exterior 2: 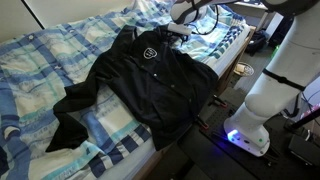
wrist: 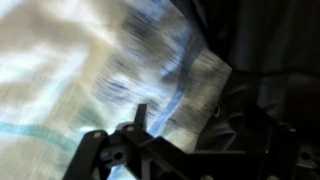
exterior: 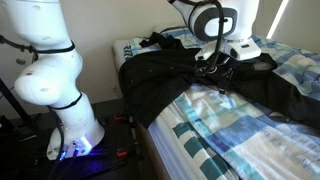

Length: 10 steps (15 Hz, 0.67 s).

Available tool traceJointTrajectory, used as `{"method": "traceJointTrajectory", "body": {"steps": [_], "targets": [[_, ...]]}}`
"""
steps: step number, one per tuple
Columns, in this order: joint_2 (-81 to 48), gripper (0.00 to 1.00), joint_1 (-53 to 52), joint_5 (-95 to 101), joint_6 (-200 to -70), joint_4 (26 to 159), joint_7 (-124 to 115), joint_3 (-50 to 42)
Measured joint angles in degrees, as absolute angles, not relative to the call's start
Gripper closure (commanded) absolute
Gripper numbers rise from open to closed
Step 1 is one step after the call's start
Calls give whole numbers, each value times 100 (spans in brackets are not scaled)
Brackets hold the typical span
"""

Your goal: Fold the coat

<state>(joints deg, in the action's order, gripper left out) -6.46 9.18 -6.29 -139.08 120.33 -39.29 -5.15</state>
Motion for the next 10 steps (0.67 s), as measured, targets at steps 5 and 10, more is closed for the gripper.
{"method": "traceJointTrajectory", "body": {"steps": [5, 10], "targets": [[-1270, 0, 850, -809, -14142, 11200, -4290, -671], [-1722, 26, 840, -983, -14300, 10999, -4746, -811]]}}
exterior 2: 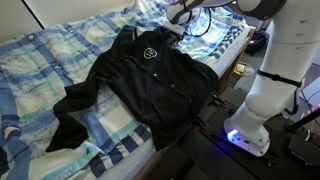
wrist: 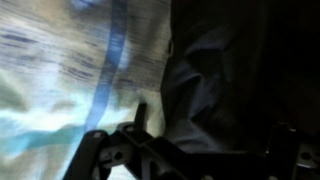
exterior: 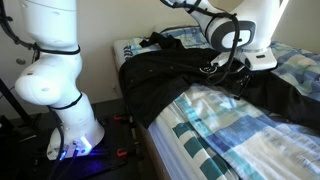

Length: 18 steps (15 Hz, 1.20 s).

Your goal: Fold the coat

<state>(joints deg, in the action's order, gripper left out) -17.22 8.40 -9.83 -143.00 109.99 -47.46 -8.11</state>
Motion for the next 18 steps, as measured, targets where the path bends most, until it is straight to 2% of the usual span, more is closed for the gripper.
{"method": "traceJointTrajectory", "body": {"steps": [8, 10, 18], "targets": [[-2012, 88, 744, -1172, -14752, 10866, -5054, -882], [-1988, 100, 648, -1034, -14824, 10796, -5081, -949], [-1337, 100, -358, 1406, -14778, 10667, -6049, -1302]]}}
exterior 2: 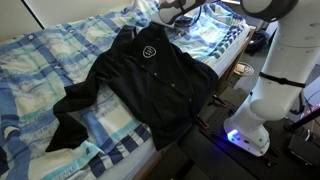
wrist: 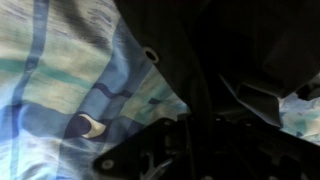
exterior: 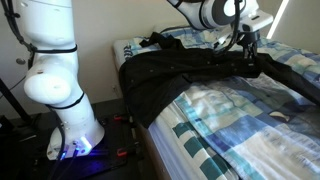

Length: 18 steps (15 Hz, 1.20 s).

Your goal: Fold the coat

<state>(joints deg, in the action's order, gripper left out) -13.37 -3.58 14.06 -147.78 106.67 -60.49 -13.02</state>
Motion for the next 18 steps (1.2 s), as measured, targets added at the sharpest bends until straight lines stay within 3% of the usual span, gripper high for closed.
{"method": "traceJointTrajectory", "body": {"steps": [9, 11, 18], "targets": [[-1522, 99, -1513, 3547, -14024, 10495, -6796, -496], [-1720, 72, -1602, 3766, -13751, 10350, -6783, -360], [-2231, 21, -1531, 3110, -13431, 9804, -6313, -151]]}}
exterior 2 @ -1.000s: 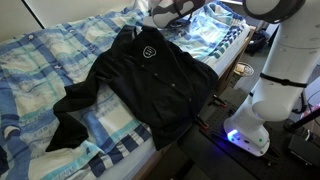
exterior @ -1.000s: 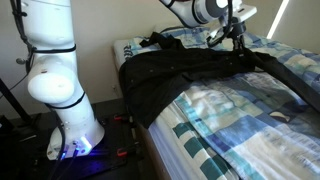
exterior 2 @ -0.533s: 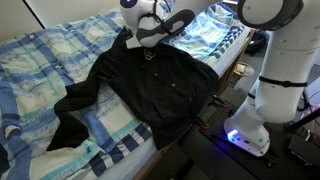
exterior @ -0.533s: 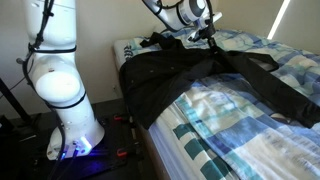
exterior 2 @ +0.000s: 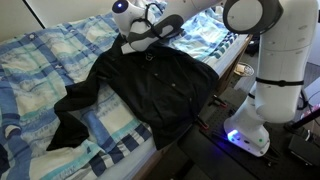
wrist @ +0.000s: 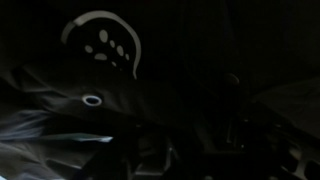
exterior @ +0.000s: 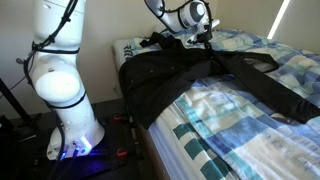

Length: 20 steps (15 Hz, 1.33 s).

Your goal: Fold the coat

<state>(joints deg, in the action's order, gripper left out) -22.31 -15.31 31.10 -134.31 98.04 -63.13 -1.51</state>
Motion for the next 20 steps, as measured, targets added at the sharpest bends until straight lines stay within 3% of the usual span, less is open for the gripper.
{"method": "traceJointTrajectory", "body": {"steps": [2, 4, 15, 20], "targets": [[-2217, 6, -1431, 2565, -13431, 9628, -6092, -147], [-2137, 0, -1271, 2081, -13388, 9438, -5892, -149], [-1748, 0, -1033, 1229, -12192, 8744, -6054, -151], [-1692, 0, -823, 550, -12134, 9327, -6713, -163]]}}
